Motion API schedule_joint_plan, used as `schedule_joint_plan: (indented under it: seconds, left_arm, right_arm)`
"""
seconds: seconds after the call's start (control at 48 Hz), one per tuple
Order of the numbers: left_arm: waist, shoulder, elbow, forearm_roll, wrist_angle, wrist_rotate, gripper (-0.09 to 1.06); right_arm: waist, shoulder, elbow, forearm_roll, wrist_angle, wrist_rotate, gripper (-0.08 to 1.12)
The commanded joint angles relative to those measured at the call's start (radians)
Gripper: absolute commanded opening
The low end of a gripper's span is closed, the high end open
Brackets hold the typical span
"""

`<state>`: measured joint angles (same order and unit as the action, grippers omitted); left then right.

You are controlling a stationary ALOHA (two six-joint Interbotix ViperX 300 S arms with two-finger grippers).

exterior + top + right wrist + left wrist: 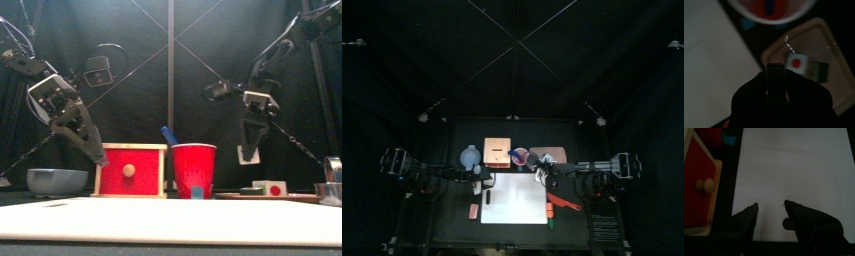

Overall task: Place sushi on board then cut the sushi with the knife then place the pieces on the plate
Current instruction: Place the 4 sushi pieces on the plate

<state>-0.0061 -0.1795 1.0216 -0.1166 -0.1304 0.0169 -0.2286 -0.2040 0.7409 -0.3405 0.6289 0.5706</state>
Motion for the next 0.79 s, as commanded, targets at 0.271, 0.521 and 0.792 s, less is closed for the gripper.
schedule_joint_plan:
  seconds: [0.271,0.521,0.792]
  left_arm:
    - [0.002,-0.035,-0.011,0.003,-0.003,-0.002,0.84]
    - [0.002,-0.037,-0.015,0.002,-0.002,-0.003,0.84]
    - [0.003,-0.037,-0.025,0.002,-0.003,-0.002,0.84]
  right_arm:
    - [-0.212,-0.049,0.097,-0.051,0.014,-0.009,0.56]
    - [-0.25,-0.048,0.146,-0.077,0.011,-0.003,0.56]
    - [-0.273,-0.052,0.173,-0.069,-0.026,-0.014,0.71]
